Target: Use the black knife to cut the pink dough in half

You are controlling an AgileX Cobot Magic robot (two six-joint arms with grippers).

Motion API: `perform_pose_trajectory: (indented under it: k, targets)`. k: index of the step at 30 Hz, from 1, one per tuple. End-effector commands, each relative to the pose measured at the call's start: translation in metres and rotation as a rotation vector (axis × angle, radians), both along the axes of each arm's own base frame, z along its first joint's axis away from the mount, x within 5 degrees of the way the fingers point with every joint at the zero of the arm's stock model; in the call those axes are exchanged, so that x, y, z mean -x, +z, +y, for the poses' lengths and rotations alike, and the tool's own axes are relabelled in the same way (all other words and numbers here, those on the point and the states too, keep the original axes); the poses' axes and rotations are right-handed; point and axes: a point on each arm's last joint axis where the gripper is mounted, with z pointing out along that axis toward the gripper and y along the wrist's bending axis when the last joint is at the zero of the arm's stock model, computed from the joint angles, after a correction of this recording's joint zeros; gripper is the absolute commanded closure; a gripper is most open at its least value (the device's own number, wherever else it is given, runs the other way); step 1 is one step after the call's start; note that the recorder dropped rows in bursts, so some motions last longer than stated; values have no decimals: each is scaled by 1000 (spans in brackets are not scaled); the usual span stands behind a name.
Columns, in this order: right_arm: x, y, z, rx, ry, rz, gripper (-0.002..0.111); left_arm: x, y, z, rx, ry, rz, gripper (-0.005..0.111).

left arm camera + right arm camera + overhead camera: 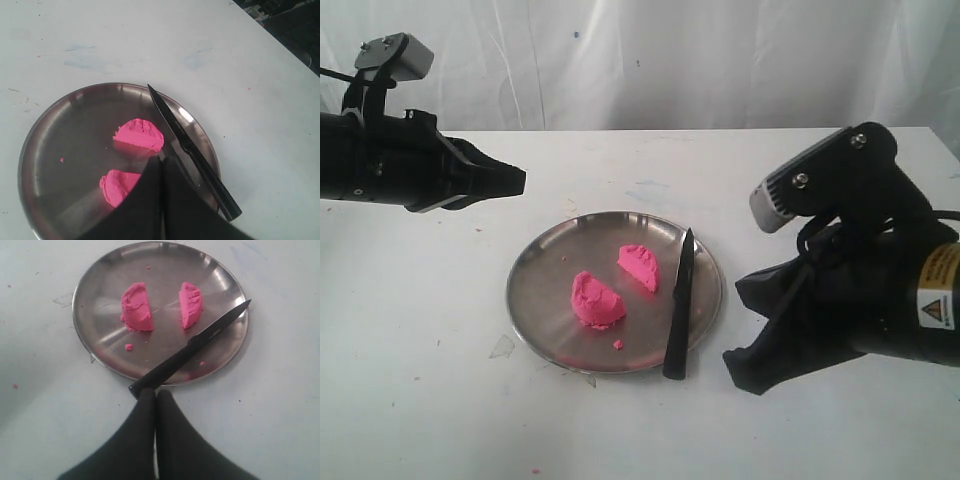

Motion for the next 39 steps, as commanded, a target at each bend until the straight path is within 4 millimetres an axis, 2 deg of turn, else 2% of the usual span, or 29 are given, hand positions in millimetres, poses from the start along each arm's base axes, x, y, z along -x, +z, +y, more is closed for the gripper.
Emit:
perform_pose_trajectory:
  k: [1,6,10,18,26,39]
  targets:
    - [2,2,2,-35,22,-44,108,3,2,0,30,2,9,107]
    - [14,2,-7,-156,40,-172,108,3,2,0,30,2,9,107]
    - [28,-3,-19,-153,39,-171,108,3,2,0,30,2,9,107]
    - [52,-11,-62,-160,-108,-164,108,2,2,0,28,6,7,107]
    - [67,-40,-85,-263,-283,-108,108,2,1,1,23,16,4,107]
    - [90,-70,-108,-301,-428,-218,108,1,1,1,21,19,3,107]
